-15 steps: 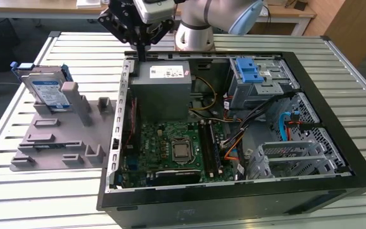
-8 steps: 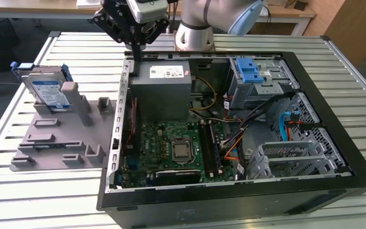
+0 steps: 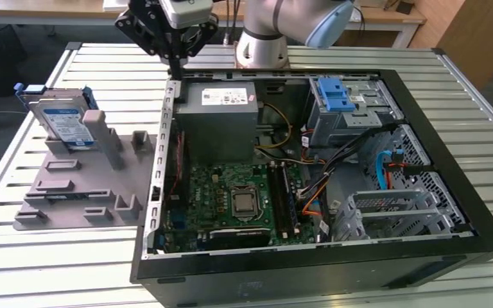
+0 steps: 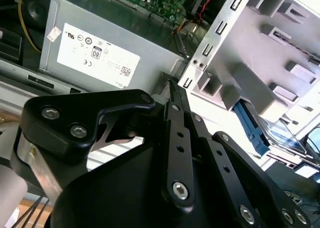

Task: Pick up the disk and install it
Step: 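Reach for the disk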

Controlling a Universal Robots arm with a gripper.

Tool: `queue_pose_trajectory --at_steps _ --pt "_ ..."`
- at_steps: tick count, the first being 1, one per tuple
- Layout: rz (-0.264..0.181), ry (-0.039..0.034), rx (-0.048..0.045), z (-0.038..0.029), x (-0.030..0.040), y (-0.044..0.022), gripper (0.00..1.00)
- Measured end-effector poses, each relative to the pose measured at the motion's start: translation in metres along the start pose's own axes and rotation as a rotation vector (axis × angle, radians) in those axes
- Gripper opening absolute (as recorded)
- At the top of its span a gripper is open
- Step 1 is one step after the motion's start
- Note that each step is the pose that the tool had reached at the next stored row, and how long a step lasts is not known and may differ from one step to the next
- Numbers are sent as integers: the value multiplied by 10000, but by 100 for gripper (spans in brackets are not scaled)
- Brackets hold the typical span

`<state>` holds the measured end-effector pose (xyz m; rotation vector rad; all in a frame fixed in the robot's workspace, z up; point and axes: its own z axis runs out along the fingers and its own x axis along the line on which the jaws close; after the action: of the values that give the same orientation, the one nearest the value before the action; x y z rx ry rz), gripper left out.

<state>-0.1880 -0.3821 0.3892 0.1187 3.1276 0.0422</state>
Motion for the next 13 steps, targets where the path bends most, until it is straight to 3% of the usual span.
queue_pose_trajectory --at_steps 13 --pt "-1 1 0 1 35 11 11"
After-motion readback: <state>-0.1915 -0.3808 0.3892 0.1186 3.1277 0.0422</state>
